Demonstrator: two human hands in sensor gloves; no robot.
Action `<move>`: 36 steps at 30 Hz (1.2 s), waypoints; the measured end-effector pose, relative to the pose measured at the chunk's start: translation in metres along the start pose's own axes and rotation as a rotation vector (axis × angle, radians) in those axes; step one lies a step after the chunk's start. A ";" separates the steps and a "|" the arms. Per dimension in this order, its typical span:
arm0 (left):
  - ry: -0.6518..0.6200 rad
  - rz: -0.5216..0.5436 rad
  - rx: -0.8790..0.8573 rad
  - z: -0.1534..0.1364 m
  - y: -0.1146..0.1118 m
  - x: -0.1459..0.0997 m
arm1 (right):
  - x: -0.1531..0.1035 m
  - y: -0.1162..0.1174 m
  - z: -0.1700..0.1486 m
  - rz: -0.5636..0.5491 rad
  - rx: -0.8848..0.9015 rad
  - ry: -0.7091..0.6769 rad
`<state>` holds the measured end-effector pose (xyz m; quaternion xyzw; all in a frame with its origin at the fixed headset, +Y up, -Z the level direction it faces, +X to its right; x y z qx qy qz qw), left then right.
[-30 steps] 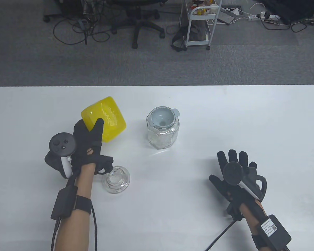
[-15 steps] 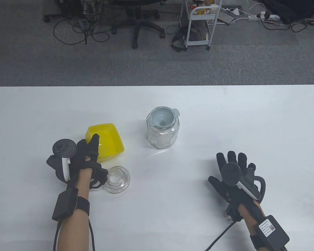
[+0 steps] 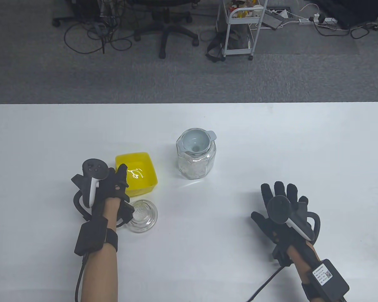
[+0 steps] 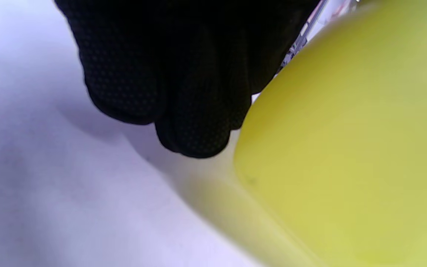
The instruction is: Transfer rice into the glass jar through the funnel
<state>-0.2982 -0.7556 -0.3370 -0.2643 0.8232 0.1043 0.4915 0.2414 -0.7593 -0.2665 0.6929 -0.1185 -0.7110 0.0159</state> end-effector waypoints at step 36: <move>-0.252 0.091 0.231 0.215 -0.012 -0.036 | -0.002 -0.004 0.004 -0.021 -0.004 -0.034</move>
Point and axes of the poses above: the tracker on the back of each hand, its own z axis roughly to the thumb side, its own x axis roughly from the wrist to the fingertips, y = z × x, the point moved 5 cm from there along x, roughly from the wrist to the fingertips, and after that the axes turned 5 degrees about -y, right-handed, at the moved point
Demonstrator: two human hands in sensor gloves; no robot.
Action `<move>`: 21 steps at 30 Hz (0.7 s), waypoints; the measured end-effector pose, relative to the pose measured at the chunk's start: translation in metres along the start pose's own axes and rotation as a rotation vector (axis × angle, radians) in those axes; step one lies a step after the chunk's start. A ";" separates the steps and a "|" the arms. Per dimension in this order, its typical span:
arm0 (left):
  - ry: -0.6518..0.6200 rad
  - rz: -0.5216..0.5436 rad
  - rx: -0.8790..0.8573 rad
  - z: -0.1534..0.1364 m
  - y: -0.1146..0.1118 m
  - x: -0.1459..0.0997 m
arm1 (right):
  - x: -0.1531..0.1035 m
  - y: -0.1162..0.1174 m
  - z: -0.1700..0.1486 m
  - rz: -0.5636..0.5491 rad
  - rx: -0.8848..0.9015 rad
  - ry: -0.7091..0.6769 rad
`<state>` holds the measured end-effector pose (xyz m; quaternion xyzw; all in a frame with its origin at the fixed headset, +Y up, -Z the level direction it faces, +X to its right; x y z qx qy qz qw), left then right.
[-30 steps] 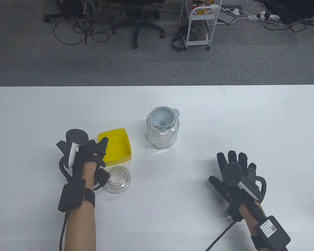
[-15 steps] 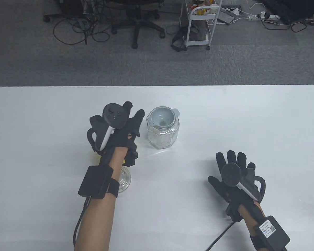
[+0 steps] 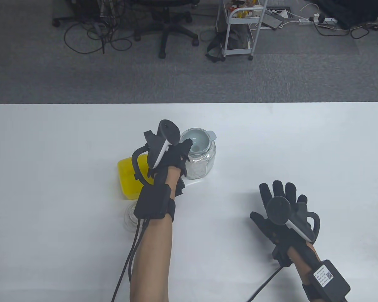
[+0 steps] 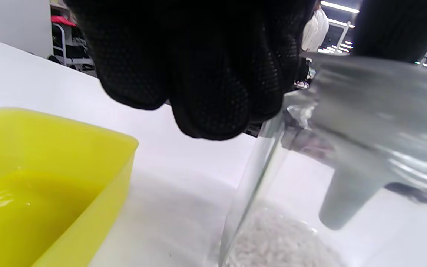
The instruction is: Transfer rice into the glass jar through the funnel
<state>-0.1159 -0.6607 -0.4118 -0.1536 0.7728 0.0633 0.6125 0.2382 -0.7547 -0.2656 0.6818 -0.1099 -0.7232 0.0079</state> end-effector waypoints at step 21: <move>-0.323 0.268 -0.402 -0.061 0.086 -0.072 | -0.002 -0.004 0.000 -0.006 0.013 0.009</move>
Point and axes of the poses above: the tracker on the back of each hand, its own z axis roughly to the thumb side, its own x axis roughly from the wrist to the fingertips, y = z × x, the point moved 5 cm from there along x, roughly from the wrist to the fingertips, and after that the axes turned 5 degrees about -y, right-handed, at the moved point
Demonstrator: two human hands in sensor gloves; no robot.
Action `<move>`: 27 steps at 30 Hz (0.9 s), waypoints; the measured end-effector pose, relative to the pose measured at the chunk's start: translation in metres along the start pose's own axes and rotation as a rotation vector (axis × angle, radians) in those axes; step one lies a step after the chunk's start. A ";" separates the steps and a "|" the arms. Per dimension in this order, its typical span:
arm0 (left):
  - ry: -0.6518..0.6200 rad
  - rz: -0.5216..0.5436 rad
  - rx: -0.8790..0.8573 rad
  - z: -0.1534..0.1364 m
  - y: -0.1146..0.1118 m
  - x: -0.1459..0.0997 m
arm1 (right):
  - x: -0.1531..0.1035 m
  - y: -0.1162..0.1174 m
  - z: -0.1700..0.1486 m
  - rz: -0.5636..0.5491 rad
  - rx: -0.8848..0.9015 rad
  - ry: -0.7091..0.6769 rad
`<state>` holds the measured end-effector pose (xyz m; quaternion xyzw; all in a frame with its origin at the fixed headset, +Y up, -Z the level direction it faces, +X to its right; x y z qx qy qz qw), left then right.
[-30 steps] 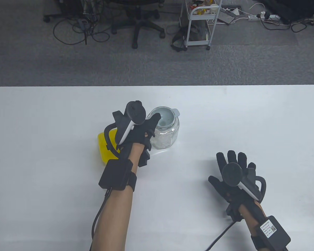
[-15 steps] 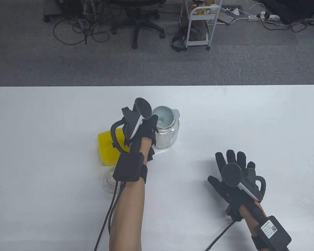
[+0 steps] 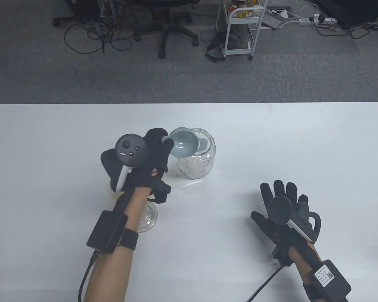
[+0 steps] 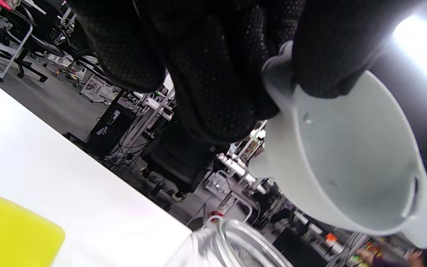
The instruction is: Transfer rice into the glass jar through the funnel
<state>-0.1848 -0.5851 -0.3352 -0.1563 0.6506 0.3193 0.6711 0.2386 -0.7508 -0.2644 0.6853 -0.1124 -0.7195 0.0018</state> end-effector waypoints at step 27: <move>0.093 0.290 0.004 -0.164 -0.017 -0.104 | 0.001 0.008 0.008 0.012 -0.032 -0.015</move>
Point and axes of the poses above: the tracker on the back of each hand, its own z axis roughly to the thumb side, its own x axis roughly from the wrist to the fingertips, y = z × x, the point moved 5 cm from there along x, roughly from the wrist to the fingertips, and after that the axes turned 5 degrees about -y, right-handed, at the moved point
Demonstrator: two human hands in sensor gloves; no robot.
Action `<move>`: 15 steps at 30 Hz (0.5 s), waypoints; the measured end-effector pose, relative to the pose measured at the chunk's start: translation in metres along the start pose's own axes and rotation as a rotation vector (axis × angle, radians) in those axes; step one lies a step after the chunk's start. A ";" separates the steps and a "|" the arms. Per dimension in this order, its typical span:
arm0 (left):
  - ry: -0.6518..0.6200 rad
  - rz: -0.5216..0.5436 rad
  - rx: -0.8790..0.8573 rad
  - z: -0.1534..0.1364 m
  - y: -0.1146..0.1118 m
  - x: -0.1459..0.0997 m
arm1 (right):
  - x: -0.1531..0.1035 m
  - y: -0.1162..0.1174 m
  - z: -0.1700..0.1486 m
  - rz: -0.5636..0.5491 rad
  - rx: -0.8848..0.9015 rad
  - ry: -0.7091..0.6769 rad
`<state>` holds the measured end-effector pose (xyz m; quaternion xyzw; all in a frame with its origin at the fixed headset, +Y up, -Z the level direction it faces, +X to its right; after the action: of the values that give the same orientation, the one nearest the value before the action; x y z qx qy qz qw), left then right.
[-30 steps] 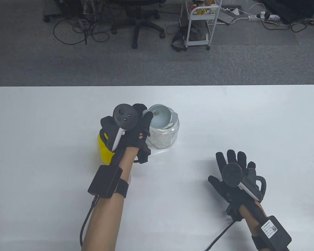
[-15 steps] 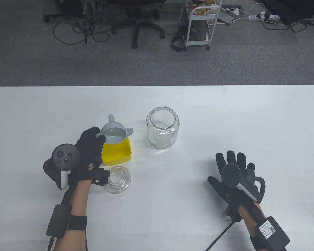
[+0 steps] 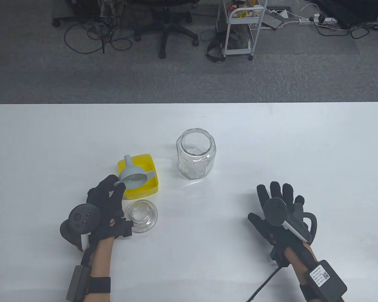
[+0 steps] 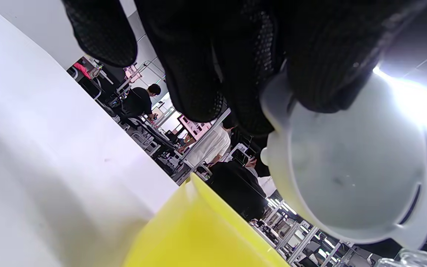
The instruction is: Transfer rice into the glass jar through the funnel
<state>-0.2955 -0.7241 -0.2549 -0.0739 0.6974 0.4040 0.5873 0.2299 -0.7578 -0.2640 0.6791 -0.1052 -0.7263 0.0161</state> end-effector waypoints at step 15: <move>0.066 -0.111 0.149 -0.013 -0.020 0.003 | -0.005 -0.006 0.001 -0.013 0.022 -0.003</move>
<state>-0.2946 -0.7441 -0.2674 -0.0815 0.7393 0.3153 0.5894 0.2303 -0.7505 -0.2602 0.6789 -0.1088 -0.7262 0.0035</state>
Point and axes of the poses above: the tracker on the back of each hand, its own z axis roughly to the thumb side, its own x axis roughly from the wrist to the fingertips, y = z × x, the point moved 5 cm from there along x, roughly from the wrist to the fingertips, and after that the axes turned 5 degrees about -y, right-handed, at the moved point
